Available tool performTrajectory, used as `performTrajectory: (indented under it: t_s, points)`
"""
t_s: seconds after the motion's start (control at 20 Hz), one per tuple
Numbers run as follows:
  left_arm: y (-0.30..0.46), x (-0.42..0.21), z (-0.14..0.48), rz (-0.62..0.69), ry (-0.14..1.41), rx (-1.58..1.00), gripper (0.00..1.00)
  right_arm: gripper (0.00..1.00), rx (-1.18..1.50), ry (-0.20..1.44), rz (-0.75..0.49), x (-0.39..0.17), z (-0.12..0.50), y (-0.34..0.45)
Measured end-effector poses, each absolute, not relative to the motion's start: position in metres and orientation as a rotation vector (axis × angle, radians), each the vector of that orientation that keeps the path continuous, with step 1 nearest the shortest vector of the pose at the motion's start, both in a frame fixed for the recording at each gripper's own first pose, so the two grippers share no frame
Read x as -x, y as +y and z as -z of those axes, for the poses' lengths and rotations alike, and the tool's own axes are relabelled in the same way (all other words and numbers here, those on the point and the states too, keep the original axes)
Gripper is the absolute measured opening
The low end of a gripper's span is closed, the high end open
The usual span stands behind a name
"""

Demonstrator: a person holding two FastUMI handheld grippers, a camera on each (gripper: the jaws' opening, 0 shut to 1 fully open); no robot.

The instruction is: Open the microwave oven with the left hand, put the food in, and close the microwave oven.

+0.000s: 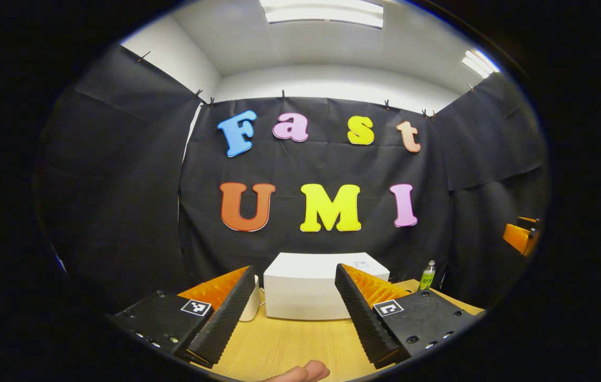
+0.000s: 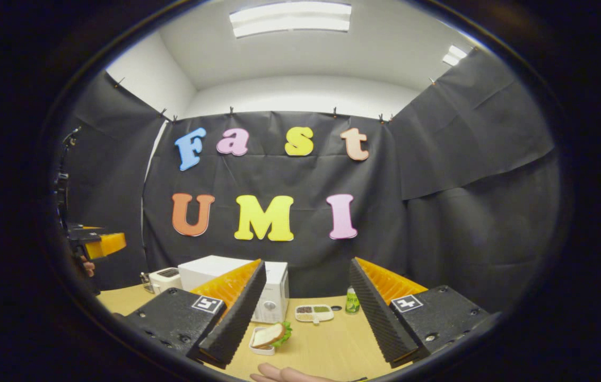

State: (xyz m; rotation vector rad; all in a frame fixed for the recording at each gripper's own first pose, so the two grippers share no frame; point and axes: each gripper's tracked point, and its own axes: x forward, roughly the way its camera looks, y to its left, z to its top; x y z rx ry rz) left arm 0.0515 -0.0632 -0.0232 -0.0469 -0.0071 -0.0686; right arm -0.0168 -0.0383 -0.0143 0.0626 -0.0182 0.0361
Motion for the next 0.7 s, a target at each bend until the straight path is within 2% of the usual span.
performTrajectory:
  t_s: [0.05, 0.1, 0.15, 0.2, 0.25, 0.3, 0.4, 0.45, 0.5, 0.6, 0.65, 0.7]
  points:
    - [-0.074, -0.062, 0.027, 0.083, 0.004, 0.059, 0.95, 1.0, -0.061, -0.026, -0.031, 0.016, 0.015, -0.044]
    - [-0.086, -0.075, 0.033, 0.099, 0.013, 0.076, 0.95, 0.92, -0.058, -0.034, -0.024, 0.017, 0.014, -0.049]
    - [-0.101, -0.087, 0.04, 0.126, 0.023, 0.091, 0.95, 0.92, -0.056, -0.047, -0.023, 0.018, 0.015, -0.053]
    - [-0.117, -0.097, 0.046, 0.16, 0.03, 0.1, 0.95, 1.0, -0.053, -0.057, -0.029, 0.018, 0.013, -0.054]
    - [-0.131, -0.109, 0.056, 0.188, 0.042, 0.104, 0.95, 1.0, -0.053, -0.062, -0.03, 0.019, 0.016, -0.056]
    - [-0.146, -0.121, 0.066, 0.207, 0.056, 0.102, 0.95, 0.92, -0.054, -0.063, -0.032, 0.018, 0.018, -0.061]
    - [-0.168, -0.149, 0.09, 0.221, 0.083, 0.079, 0.95, 0.92, -0.056, -0.058, -0.042, 0.016, 0.026, -0.065]
    - [-0.176, -0.162, 0.103, 0.208, 0.091, 0.065, 0.95, 1.0, -0.055, -0.057, -0.043, 0.015, 0.03, -0.069]
    - [-0.183, -0.175, 0.116, 0.196, 0.103, 0.056, 0.95, 0.92, -0.054, -0.058, -0.044, 0.012, 0.033, -0.073]
    - [-0.204, -0.2, 0.146, 0.191, 0.134, 0.059, 0.95, 0.92, -0.051, -0.056, -0.03, 0.006, 0.043, -0.085]
    - [-0.218, -0.212, 0.162, 0.199, 0.151, 0.064, 0.95, 1.0, -0.054, -0.056, -0.023, 0.003, 0.048, -0.091]
    - [-0.227, -0.221, 0.175, 0.201, 0.167, 0.064, 0.95, 0.92, -0.056, -0.053, -0.022, 0.0, 0.053, -0.095]
